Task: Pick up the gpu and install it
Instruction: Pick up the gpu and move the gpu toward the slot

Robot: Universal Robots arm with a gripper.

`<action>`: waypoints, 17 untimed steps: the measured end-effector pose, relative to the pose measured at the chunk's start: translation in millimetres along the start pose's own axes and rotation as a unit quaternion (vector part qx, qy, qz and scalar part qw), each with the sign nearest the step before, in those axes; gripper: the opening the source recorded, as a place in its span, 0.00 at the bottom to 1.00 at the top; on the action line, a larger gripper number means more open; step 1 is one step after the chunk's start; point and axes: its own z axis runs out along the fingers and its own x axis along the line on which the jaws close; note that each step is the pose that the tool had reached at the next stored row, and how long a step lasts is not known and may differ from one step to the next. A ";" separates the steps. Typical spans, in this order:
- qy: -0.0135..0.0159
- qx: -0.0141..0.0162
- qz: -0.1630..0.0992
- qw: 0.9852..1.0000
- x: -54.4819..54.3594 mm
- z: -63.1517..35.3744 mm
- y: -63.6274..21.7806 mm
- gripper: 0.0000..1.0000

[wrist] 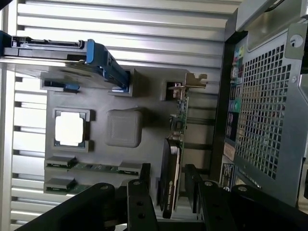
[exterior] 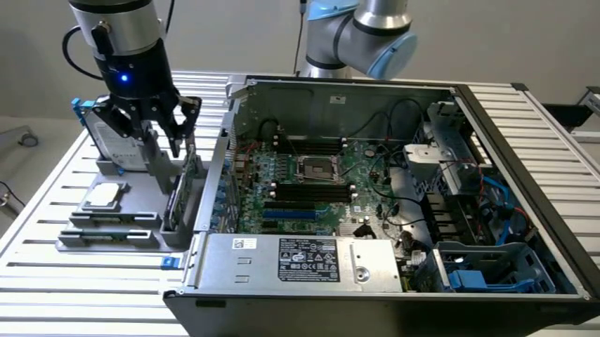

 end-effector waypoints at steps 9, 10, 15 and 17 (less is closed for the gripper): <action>0.000 0.000 0.000 1.000 -2.3 16.2 -4.1 0.42; 0.000 0.000 0.000 1.000 -2.8 18.1 -4.5 0.42; 0.000 0.000 0.000 1.000 -5.2 27.0 -7.2 0.42; 0.000 0.000 0.000 1.000 -6.1 30.6 -8.3 0.42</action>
